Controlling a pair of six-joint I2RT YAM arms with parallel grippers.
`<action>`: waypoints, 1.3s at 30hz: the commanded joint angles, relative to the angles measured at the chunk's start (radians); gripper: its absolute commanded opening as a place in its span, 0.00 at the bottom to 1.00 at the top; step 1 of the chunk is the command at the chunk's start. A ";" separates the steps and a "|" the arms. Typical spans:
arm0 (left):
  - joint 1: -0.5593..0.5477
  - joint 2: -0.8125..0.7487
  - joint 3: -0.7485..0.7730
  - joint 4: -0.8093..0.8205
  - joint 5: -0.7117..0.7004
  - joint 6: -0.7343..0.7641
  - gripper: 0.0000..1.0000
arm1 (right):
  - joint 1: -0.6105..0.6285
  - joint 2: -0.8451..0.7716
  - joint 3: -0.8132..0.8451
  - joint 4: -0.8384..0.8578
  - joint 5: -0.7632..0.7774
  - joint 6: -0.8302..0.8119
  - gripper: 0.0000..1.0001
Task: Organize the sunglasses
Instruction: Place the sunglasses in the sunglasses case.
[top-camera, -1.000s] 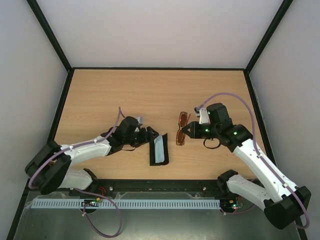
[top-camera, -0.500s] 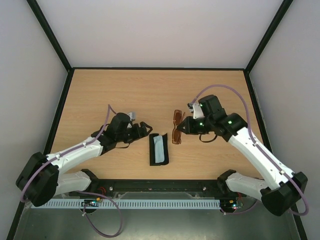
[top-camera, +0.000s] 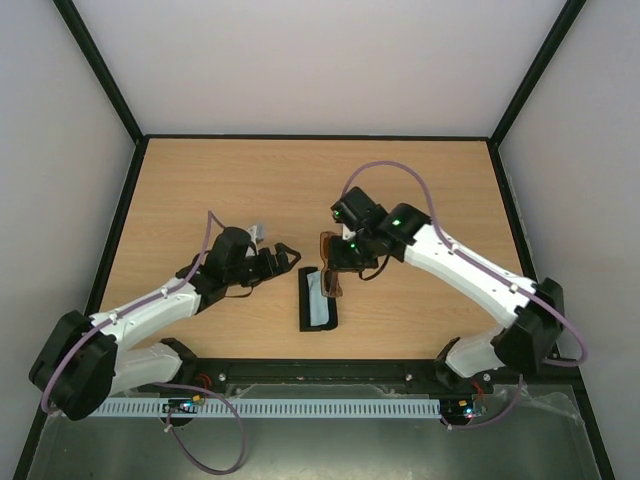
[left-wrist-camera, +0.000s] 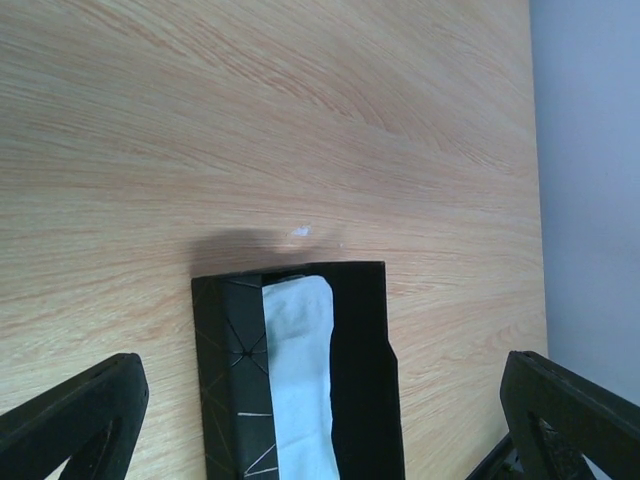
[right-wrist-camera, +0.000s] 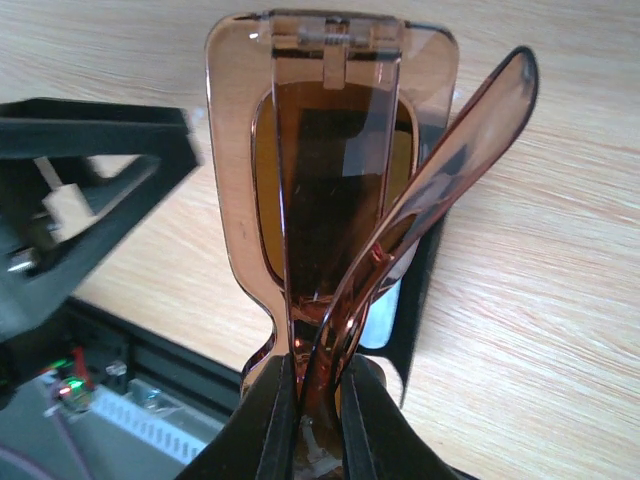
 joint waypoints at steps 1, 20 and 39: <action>0.008 -0.042 -0.047 0.051 0.030 0.000 0.99 | 0.033 0.076 0.020 -0.068 0.124 0.057 0.01; 0.081 -0.136 -0.158 0.070 0.062 0.016 1.00 | 0.124 0.344 -0.013 0.046 0.179 0.097 0.01; 0.095 -0.115 -0.192 0.113 0.091 0.016 0.99 | 0.143 0.477 -0.022 0.105 0.173 0.096 0.01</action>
